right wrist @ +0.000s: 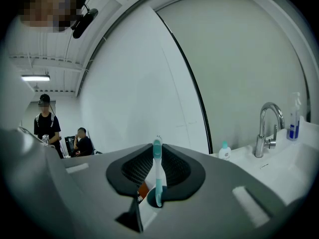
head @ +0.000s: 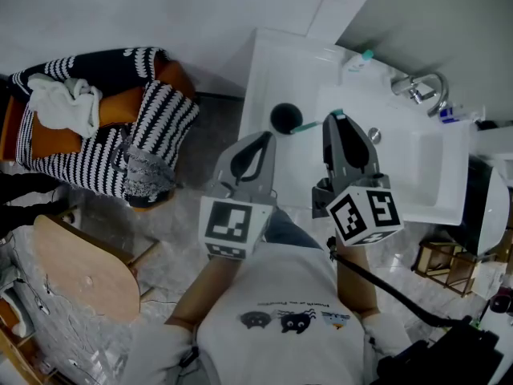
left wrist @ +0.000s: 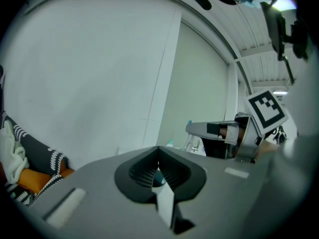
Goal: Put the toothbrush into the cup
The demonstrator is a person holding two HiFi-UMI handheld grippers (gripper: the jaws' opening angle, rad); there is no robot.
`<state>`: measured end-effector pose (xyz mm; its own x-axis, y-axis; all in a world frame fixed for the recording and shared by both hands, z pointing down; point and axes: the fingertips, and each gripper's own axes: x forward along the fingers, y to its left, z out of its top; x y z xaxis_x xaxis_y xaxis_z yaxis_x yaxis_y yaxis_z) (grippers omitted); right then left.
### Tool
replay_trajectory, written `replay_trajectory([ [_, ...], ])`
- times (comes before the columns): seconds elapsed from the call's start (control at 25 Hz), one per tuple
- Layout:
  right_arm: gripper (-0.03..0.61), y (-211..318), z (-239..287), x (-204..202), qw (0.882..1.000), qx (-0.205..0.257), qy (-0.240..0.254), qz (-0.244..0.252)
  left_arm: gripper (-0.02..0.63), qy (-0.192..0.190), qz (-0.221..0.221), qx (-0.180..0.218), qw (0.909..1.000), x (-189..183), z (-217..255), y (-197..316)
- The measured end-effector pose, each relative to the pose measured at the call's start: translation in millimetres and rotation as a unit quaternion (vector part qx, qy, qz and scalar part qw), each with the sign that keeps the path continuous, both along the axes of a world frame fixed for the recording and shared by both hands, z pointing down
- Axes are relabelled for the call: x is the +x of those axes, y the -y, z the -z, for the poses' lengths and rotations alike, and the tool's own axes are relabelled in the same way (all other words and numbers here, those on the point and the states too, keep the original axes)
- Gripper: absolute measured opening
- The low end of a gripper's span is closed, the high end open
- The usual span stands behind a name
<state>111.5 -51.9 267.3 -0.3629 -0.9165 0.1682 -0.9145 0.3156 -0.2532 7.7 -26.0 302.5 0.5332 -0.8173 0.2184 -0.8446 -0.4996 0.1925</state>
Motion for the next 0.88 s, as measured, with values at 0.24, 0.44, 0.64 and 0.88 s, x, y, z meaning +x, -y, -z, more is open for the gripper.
replay_trajectory([
  [0.24, 0.054, 2, -3, -1, 1.000, -0.005, 0.001, 0.002, 0.000, 0.001, 0.002, -0.002, 1.0000, 0, 0, 2],
  [0.44, 0.054, 11, -14, 3, 1.000, -0.013, 0.000, 0.001, 0.000, 0.000, 0.000, -0.007, 1.0000, 5, -9, 12],
  [0.64, 0.054, 13, -19, 3, 1.000, -0.018, 0.000, 0.001, 0.000, -0.002, -0.001, -0.011, 0.9999, 6, -12, 14],
  [0.88, 0.054, 15, -23, 0, 1.000, -0.025, 0.001, 0.003, 0.000, -0.001, -0.001, -0.013, 0.9999, 5, -13, 16],
])
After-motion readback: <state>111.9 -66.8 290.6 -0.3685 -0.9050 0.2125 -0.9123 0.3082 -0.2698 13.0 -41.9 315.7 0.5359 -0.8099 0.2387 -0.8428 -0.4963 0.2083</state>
